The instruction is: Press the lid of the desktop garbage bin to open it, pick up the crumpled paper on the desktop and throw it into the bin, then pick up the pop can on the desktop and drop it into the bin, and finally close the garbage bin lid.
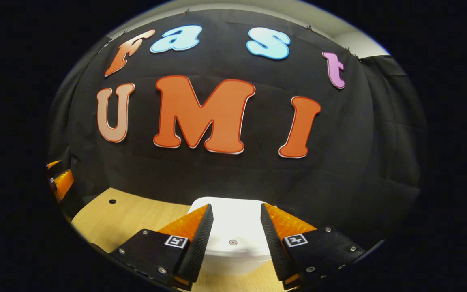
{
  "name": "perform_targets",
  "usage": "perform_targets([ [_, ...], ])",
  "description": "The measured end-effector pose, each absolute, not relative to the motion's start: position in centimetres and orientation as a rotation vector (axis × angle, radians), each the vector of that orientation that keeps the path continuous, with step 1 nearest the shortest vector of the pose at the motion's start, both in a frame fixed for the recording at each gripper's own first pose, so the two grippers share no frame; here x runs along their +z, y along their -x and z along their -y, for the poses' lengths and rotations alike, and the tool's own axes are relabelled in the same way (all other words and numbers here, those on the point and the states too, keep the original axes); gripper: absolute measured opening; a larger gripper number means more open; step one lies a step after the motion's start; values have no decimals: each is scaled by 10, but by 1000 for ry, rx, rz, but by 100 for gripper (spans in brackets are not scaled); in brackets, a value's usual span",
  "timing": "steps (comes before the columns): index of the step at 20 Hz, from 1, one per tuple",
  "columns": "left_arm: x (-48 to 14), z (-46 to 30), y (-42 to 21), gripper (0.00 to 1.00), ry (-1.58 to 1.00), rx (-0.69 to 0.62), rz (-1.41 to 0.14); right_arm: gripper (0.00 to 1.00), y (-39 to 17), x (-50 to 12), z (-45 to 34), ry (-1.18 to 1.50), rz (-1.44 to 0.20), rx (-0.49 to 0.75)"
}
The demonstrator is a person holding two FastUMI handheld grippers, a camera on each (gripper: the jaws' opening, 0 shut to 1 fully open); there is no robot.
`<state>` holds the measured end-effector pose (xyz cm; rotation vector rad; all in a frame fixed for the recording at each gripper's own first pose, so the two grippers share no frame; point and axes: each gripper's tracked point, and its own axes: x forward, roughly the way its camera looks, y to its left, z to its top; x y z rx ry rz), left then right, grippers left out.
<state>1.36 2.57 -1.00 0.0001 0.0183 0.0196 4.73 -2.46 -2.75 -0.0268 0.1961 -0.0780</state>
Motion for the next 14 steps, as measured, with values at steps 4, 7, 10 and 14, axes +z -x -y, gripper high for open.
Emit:
perform_targets([
  [4,-14,-29,-12,100,2,33,-31,40,-54,-48,28,-15,-267,-89],
  [7,-18,-33,-10,100,1,46,-40,14,-57,-58,31,-22,-300,-90],
  [10,-22,-34,-10,100,6,54,-55,1,-58,-64,27,-16,-316,-66],
  [14,-23,-37,-10,100,3,61,-65,1,-59,-77,25,-5,-358,-58],
])
